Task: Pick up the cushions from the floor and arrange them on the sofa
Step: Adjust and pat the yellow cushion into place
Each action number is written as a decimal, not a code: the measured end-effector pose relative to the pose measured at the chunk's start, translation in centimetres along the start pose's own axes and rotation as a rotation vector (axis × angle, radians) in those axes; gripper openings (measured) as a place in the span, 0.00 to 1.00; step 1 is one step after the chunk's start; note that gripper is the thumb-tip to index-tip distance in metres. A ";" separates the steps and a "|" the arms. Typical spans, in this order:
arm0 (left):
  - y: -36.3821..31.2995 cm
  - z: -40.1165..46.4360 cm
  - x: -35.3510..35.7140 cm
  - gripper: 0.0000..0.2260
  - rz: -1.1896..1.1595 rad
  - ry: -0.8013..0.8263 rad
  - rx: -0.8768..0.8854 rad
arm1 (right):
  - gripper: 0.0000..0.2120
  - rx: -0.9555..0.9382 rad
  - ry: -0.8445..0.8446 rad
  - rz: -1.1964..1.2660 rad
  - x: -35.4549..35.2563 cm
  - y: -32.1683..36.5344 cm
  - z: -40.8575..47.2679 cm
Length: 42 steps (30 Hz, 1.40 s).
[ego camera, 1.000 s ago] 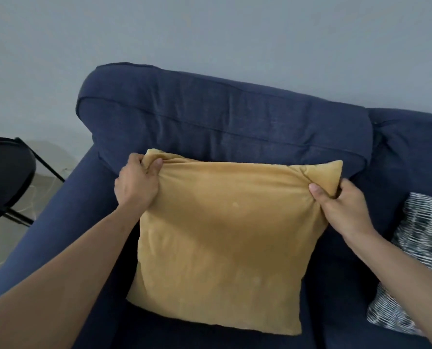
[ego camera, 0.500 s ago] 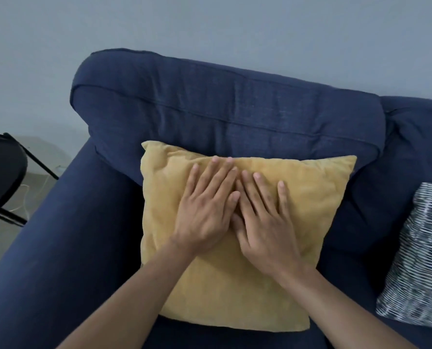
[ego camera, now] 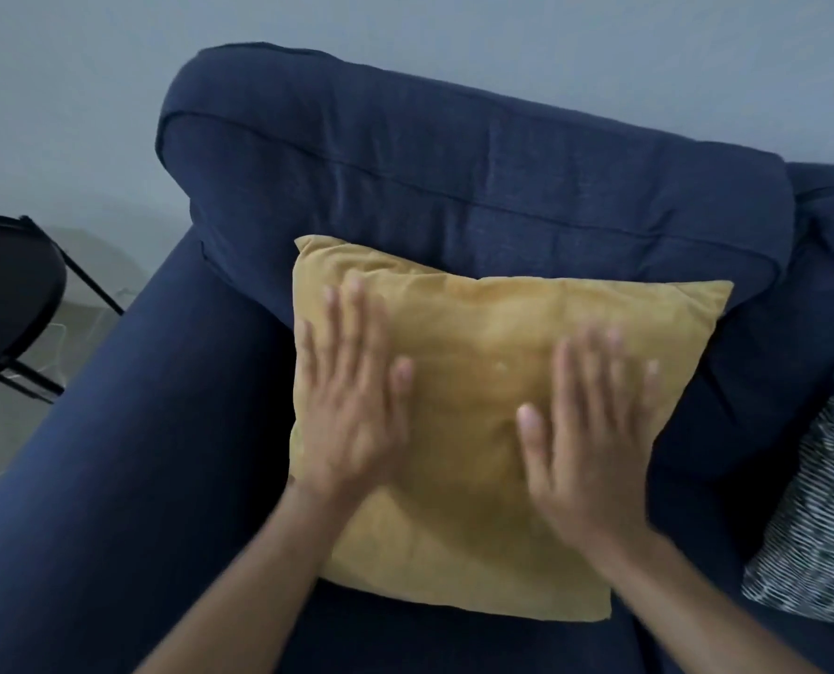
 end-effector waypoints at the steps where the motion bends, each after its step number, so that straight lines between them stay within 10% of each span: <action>1: -2.2 -1.4 0.6 0.28 -0.027 0.012 0.071 | 0.33 -0.081 0.037 0.016 0.6 1.5 -1.5; 6: -3.3 -5.8 4.8 0.28 0.043 0.045 0.134 | 0.32 -0.125 0.075 -0.057 4.5 1.8 -4.8; 17: 6.7 -9.0 4.0 0.29 -0.089 -0.011 -0.477 | 0.36 0.236 -0.025 -0.021 4.3 -4.8 -7.1; 27: -0.4 -13.7 6.2 0.32 -0.052 0.037 -0.253 | 0.40 -0.250 0.102 -0.048 7.9 1.2 -12.3; 33: 6.7 -16.9 5.6 0.33 -0.425 0.097 -0.739 | 0.39 0.144 0.118 -0.063 6.7 -5.5 -12.0; 42: 5.1 -3.9 -0.7 0.25 -0.756 0.113 -0.846 | 0.33 0.836 0.118 0.924 1.1 -6.5 -2.8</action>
Point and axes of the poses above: each hand's wrist, its own z-axis towards the middle knuckle, its own x-axis out of the palm, y = z × x, the point moved 1 cm from there along z, towards the middle knuckle, and after that the axes turned 5 degrees about x, right-handed, at the moved point
